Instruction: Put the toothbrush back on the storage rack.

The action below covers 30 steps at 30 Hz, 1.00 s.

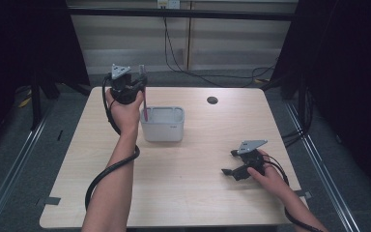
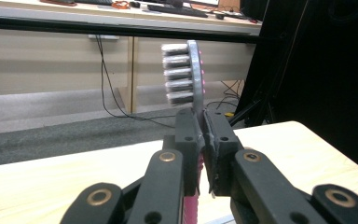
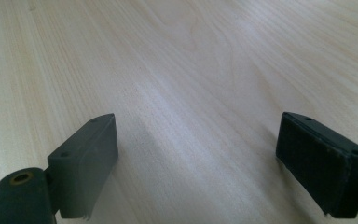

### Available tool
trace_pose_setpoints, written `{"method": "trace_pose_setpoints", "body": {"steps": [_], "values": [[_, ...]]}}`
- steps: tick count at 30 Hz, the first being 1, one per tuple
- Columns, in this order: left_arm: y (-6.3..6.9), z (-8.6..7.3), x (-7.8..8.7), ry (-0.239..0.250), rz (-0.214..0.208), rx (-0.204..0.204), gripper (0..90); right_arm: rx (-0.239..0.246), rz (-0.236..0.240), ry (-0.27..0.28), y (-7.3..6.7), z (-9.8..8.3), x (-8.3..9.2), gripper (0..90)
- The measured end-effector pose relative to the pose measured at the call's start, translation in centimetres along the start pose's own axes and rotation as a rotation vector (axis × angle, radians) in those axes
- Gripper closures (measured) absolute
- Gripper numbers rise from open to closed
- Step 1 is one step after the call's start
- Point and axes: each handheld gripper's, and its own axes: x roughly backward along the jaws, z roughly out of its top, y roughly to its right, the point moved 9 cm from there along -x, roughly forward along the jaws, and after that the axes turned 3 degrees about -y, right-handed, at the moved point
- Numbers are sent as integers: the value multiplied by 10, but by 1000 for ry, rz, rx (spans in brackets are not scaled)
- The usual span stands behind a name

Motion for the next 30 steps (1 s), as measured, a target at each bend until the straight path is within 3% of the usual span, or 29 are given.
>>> {"method": "trace_pose_setpoints", "body": {"steps": [30], "values": [[-5, -20, 1, -24, 18, 6, 850, -1, 0, -2, 0, 0, 0, 125]]}}
